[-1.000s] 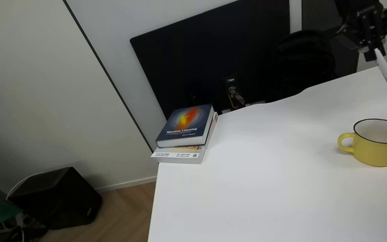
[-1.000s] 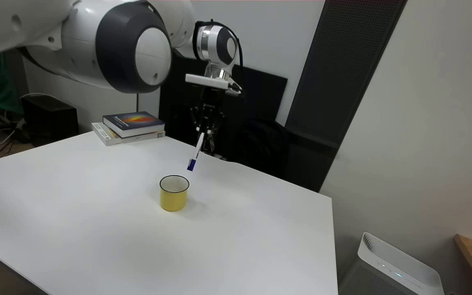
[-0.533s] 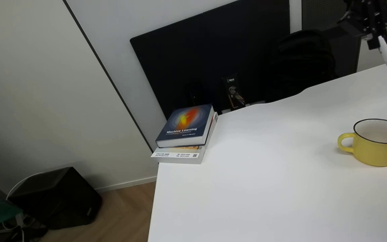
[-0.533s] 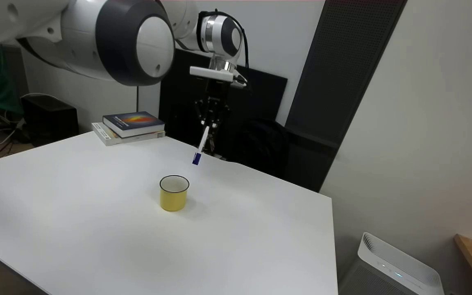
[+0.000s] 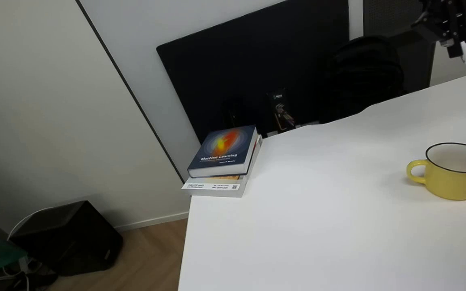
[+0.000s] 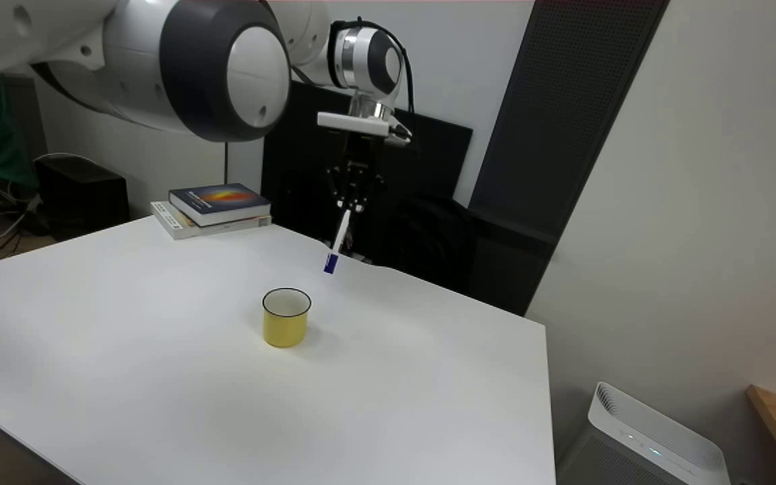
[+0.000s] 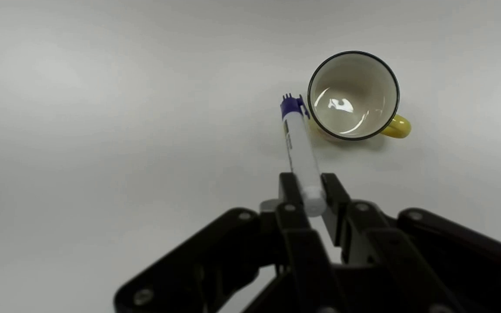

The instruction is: Remove the blue marker from the yellow mug and put it on the table

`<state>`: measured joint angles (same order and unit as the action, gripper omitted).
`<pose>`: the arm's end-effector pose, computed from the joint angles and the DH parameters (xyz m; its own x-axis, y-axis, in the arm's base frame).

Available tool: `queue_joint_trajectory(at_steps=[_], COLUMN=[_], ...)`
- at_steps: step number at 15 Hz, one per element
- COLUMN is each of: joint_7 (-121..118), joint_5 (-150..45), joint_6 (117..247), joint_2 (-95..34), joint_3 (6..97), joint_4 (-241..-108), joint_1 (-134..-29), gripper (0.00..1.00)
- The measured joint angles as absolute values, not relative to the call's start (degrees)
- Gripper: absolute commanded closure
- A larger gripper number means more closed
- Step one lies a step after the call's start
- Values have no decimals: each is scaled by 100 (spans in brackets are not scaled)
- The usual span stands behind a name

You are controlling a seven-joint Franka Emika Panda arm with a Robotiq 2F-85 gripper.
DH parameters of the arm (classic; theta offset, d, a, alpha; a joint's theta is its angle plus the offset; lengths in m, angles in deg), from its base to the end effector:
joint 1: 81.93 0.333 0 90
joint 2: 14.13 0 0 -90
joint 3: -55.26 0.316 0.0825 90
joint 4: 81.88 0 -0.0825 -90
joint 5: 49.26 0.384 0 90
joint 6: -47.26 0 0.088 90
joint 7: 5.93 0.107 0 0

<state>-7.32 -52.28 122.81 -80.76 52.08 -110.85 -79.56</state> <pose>0.7591 0.0062 0.2975 0.9392 0.0117 -0.3433 0.0471 -0.9944 0.0949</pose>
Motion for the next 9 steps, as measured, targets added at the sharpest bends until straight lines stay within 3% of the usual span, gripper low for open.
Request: queue_joint_trajectory(at_steps=[9], joint_7=[-683], joint_5=[-5257], joint_6=[12408], joint_2=[-8046], joint_3=[5150], joint_4=[-11093], joint_1=[-8209], gripper=[96])
